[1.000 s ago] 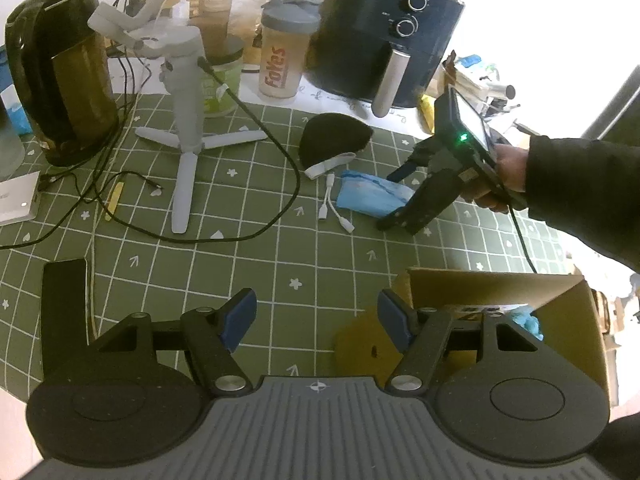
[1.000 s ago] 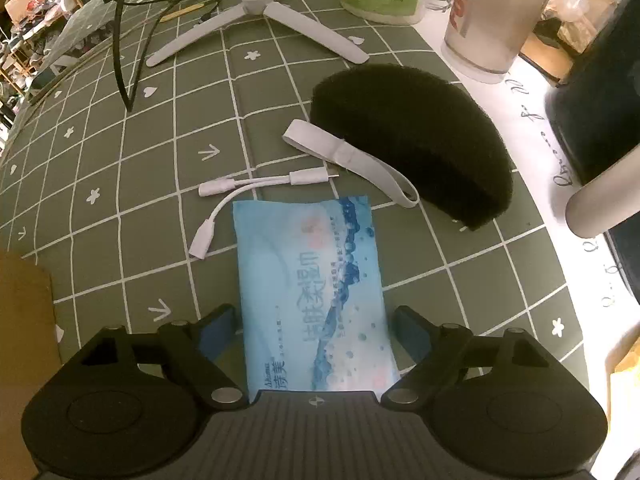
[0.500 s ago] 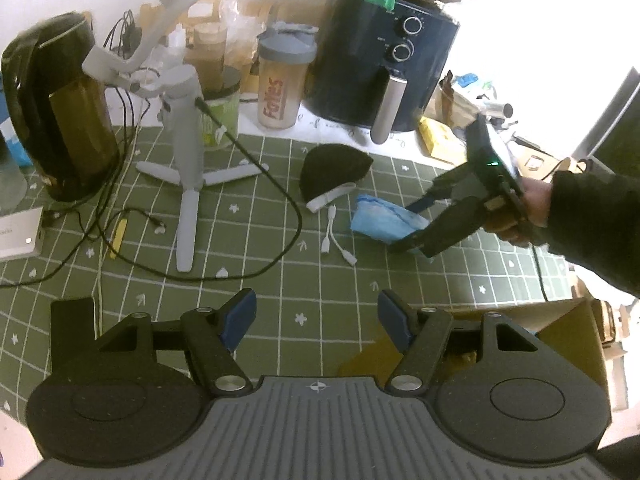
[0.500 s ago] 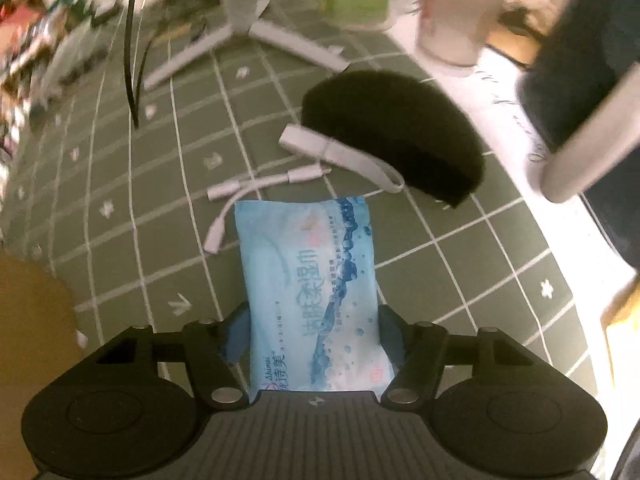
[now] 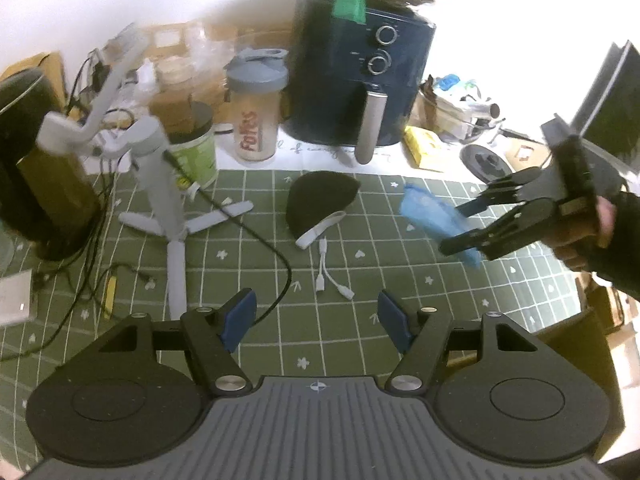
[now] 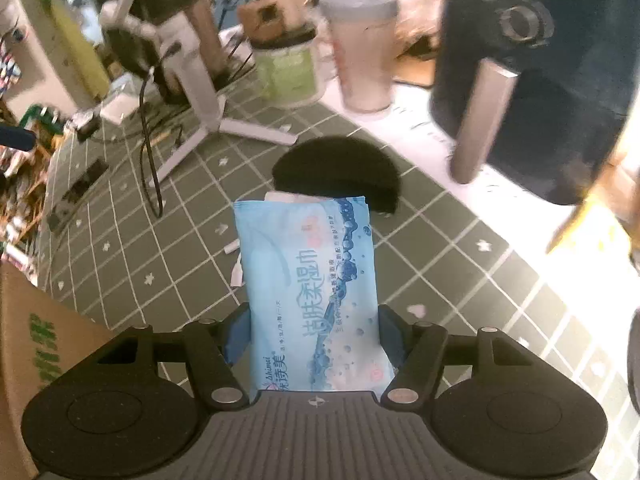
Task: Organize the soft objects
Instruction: 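Lift the wipes pack with the right gripper while the left gripper descends onto the white cable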
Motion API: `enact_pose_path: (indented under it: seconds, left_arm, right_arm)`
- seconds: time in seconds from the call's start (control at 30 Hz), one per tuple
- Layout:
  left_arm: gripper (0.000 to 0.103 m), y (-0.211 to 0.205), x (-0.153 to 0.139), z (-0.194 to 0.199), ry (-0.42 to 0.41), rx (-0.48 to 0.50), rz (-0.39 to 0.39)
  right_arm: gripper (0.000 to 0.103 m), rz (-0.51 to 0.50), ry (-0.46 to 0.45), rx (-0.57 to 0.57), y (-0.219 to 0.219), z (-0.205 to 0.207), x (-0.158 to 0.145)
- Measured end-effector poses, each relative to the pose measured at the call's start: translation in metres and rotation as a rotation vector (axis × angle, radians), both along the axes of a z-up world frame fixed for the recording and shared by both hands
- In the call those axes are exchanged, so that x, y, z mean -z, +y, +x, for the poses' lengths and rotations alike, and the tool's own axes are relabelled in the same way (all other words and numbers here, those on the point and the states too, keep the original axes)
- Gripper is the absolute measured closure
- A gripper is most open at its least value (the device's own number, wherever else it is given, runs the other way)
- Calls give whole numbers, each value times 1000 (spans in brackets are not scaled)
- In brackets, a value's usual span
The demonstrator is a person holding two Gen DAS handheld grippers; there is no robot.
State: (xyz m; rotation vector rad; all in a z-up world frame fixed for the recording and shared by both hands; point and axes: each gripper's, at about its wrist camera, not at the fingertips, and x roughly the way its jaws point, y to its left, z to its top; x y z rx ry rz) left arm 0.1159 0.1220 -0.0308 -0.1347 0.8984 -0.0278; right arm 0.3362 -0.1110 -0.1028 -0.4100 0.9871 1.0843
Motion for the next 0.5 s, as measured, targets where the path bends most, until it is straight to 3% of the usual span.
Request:
enact_pose_path:
  seconds: [0.5]
  left_arm:
    - [37,-20,18,54,22,166,67]
  right_arm:
    - [35,94,-71,264,-82,-30,-45]
